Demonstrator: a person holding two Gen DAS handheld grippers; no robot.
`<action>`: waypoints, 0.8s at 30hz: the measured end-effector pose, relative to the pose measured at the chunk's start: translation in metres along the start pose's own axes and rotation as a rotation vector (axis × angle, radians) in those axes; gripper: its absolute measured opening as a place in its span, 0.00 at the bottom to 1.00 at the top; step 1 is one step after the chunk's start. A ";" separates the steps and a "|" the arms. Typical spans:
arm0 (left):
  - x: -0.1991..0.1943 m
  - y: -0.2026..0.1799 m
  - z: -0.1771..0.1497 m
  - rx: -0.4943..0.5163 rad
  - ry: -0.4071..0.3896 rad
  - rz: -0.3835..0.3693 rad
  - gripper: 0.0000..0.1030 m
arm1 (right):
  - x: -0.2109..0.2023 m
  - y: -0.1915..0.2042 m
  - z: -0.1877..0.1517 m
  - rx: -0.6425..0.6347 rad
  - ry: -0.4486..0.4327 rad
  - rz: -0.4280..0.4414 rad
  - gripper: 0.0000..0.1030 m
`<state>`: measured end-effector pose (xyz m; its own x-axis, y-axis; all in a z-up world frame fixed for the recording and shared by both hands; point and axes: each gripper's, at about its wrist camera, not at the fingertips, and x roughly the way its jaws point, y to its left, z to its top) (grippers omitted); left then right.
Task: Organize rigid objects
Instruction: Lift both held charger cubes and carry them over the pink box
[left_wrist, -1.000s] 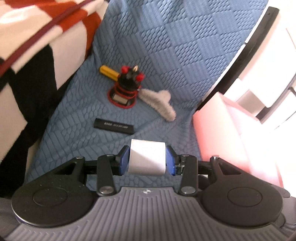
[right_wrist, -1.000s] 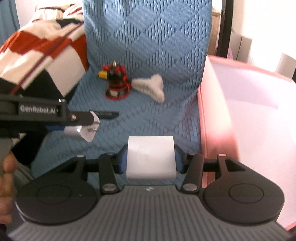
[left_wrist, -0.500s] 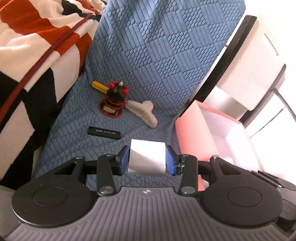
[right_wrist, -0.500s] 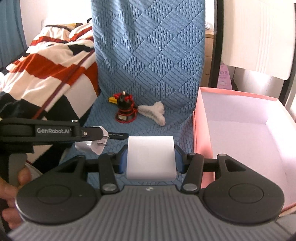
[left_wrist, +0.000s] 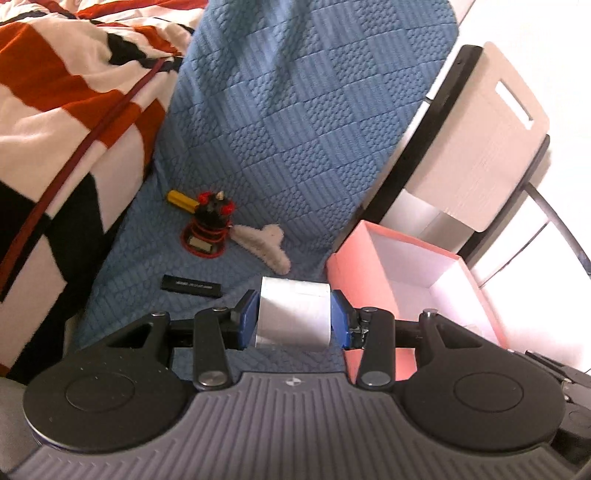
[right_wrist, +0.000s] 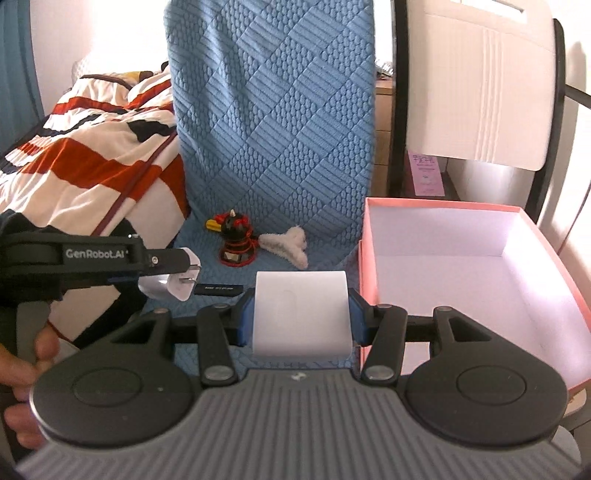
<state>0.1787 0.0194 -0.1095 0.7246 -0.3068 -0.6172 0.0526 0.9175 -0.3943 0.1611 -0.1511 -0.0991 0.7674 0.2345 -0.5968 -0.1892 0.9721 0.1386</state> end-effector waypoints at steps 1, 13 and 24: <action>0.000 -0.004 0.000 0.002 -0.002 -0.004 0.46 | -0.002 -0.003 0.000 0.006 -0.002 -0.005 0.51; 0.007 -0.056 -0.002 0.062 -0.004 -0.072 0.46 | -0.033 -0.045 -0.001 0.057 -0.041 -0.085 0.51; 0.020 -0.109 -0.008 0.107 0.016 -0.151 0.46 | -0.058 -0.086 -0.010 0.110 -0.056 -0.157 0.51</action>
<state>0.1823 -0.0885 -0.0841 0.6917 -0.4466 -0.5675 0.2337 0.8820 -0.4093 0.1266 -0.2483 -0.0838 0.8158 0.0774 -0.5731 0.0010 0.9908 0.1352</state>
